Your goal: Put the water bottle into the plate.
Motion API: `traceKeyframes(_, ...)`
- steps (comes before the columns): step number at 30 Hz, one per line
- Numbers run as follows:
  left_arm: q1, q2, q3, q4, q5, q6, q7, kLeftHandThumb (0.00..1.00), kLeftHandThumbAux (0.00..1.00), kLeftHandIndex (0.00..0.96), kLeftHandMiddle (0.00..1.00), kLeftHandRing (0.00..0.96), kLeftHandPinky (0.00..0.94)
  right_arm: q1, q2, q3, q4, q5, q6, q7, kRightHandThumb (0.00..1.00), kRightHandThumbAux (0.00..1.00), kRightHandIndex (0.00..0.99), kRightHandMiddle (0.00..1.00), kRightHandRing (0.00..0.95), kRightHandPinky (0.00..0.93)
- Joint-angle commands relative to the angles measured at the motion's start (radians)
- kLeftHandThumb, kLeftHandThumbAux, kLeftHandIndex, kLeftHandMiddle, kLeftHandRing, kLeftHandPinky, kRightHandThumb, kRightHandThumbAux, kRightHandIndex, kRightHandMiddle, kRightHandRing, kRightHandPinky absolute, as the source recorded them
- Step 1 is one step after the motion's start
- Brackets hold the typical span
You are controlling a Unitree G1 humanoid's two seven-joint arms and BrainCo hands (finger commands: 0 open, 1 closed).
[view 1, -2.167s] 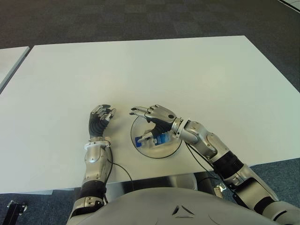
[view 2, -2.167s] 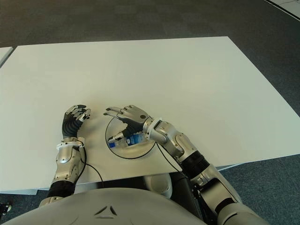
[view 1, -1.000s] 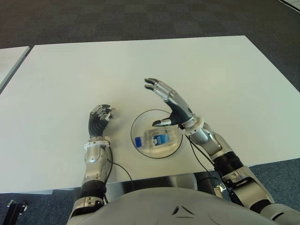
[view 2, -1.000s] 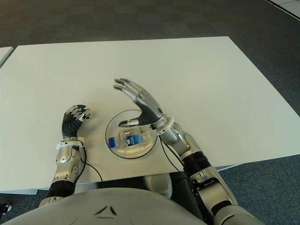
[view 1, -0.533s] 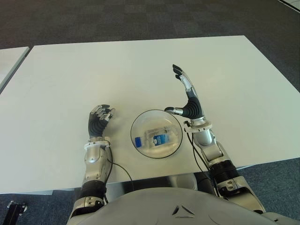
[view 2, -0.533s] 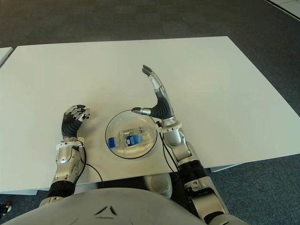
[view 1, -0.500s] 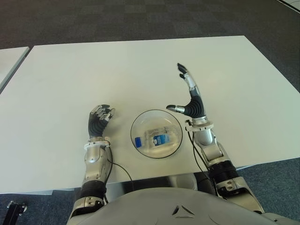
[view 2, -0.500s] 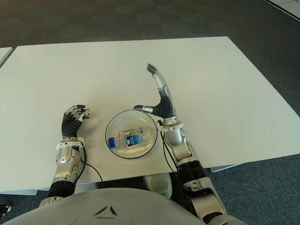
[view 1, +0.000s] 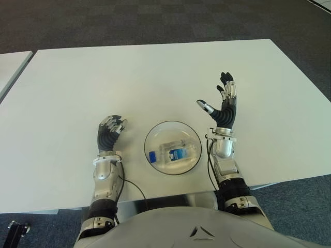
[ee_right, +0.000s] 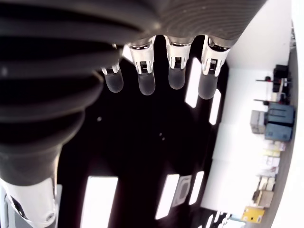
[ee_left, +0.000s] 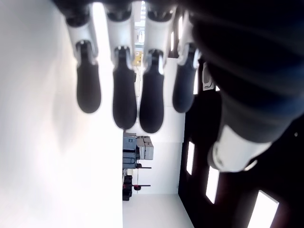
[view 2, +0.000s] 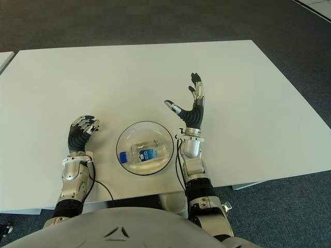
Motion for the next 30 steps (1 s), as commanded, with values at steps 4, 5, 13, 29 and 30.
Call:
traceKeyframes(4,0.016,0.014,-0.006,0.031,0.007,0.014,-0.019,0.706,0.711,0.434,0.582,0.566,0.56,-0.015,0.023,-0.052,0.055,0.093,0.035,0.051,0.216,0.758,0.128,0.165,0.164,0.215)
traceKeyframes(5,0.016,0.015,-0.007,0.029,0.005,0.019,-0.021,0.706,0.712,0.434,0.584,0.57,0.563,-0.017,0.025,-0.057,0.063,0.098,0.034,0.054,0.223,0.765,0.14,0.168,0.166,0.218)
traceKeyframes(13,0.017,0.018,-0.004,0.017,0.004,0.055,-0.015,0.707,0.712,0.434,0.589,0.579,0.557,-0.036,0.034,-0.093,0.175,0.124,0.01,0.081,0.261,0.816,0.231,0.215,0.206,0.256)
traceKeyframes(29,0.016,0.012,0.001,0.004,0.012,0.07,0.005,0.706,0.711,0.434,0.576,0.561,0.538,-0.09,0.02,-0.139,0.378,0.119,-0.097,0.093,0.183,0.994,0.342,0.365,0.352,0.38)
traceKeyframes(30,0.016,0.012,0.001,0.003,0.013,0.072,0.007,0.706,0.711,0.434,0.575,0.56,0.537,-0.091,0.018,-0.14,0.383,0.116,-0.096,0.092,0.18,0.996,0.349,0.372,0.361,0.387)
